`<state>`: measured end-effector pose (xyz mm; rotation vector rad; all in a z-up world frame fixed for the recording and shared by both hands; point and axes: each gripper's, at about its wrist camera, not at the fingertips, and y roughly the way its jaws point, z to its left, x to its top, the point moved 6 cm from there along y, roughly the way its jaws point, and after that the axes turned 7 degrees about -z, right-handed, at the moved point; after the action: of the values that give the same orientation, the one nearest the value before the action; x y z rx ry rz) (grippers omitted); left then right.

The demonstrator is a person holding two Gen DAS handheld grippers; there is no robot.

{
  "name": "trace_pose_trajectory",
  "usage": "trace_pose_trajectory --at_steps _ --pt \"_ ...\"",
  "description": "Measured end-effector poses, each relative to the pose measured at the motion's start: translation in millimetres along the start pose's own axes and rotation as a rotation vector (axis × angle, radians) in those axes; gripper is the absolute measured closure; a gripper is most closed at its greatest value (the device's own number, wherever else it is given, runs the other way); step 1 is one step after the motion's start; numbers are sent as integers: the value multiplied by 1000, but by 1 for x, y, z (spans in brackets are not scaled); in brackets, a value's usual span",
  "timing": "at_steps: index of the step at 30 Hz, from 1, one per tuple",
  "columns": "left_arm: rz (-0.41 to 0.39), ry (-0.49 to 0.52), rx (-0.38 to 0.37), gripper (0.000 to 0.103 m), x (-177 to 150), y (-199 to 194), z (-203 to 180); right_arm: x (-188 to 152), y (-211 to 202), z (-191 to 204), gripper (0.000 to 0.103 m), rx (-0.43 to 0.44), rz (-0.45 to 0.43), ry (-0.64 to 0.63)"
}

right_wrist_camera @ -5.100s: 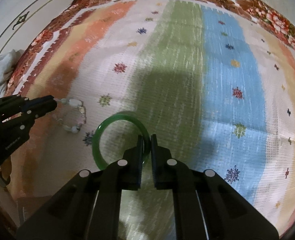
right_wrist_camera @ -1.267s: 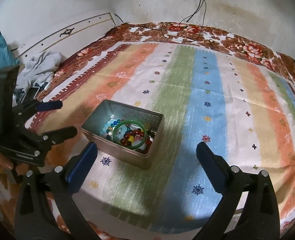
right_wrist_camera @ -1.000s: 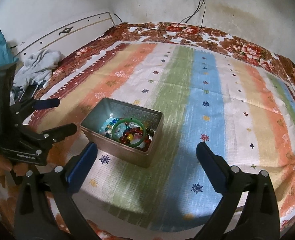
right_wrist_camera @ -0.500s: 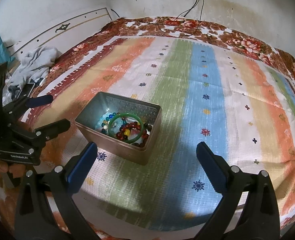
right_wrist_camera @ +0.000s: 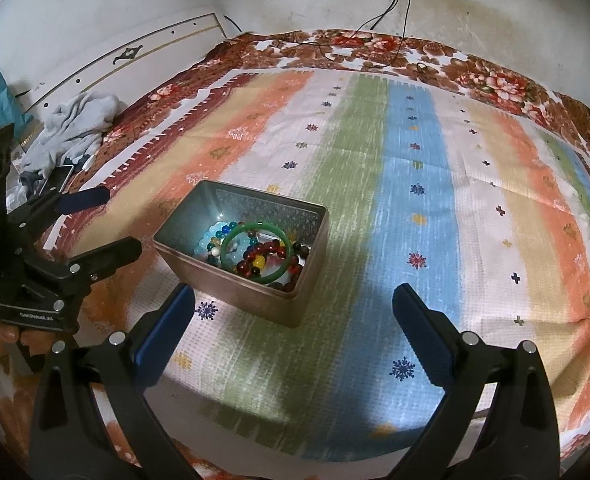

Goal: Organize jewelry

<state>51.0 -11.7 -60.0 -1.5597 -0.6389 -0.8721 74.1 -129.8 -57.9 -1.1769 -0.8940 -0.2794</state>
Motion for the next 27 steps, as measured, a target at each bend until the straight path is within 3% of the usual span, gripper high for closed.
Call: trace_pose_trajectory --at_steps 27 --pt "-6 2 2 6 1 0 3 -2 2 0 5 -2 9 2"
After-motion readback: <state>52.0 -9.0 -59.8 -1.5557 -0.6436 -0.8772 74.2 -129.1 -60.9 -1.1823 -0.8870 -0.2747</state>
